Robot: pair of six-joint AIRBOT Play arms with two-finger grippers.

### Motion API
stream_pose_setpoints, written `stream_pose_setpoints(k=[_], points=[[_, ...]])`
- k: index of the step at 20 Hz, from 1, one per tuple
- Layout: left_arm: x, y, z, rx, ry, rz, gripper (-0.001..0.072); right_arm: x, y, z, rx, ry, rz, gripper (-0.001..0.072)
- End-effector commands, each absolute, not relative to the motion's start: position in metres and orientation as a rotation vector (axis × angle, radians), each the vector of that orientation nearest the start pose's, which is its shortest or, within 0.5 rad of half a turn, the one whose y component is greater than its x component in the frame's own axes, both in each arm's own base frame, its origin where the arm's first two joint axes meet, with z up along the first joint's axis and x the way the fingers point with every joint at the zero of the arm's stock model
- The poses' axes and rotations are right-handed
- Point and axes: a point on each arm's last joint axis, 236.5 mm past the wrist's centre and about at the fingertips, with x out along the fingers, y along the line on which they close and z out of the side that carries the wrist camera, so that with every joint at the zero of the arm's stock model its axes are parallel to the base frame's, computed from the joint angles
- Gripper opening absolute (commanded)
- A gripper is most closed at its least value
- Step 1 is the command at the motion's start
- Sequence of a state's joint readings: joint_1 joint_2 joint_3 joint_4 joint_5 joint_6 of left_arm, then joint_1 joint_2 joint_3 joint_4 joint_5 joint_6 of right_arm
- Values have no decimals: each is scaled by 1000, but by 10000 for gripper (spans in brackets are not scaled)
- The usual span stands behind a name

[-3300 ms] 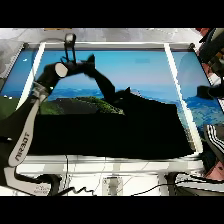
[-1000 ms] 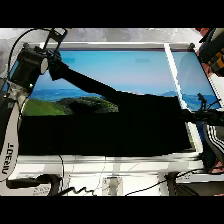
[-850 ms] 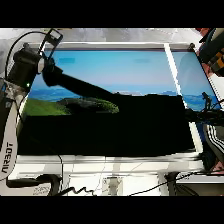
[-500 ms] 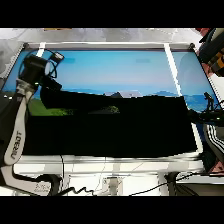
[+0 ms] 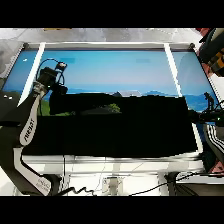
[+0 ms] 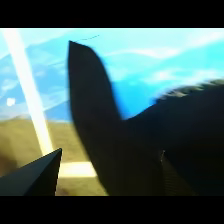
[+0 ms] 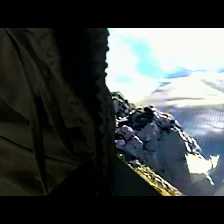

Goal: Fold the clothes and pants, and hang the long-sleeved shirts on hangers.

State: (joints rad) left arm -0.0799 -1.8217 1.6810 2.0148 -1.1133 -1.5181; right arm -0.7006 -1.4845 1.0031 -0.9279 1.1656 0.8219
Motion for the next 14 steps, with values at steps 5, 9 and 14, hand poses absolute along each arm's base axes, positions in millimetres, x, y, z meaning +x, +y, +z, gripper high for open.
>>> stream_pose_setpoints(k=[5, 9, 14], points=[[453, 124, -66, -56, 1476, 111, 516, 343, -119, -74, 534, 1203, 191, 23], [439, 105, -78, -448, 1432, -71, 572, 344, -121, -74, 530, 1198, 185, 24], [434, 93, -104, -461, 1421, -106, 577, 345, -122, -74, 527, 1193, 178, 24]])
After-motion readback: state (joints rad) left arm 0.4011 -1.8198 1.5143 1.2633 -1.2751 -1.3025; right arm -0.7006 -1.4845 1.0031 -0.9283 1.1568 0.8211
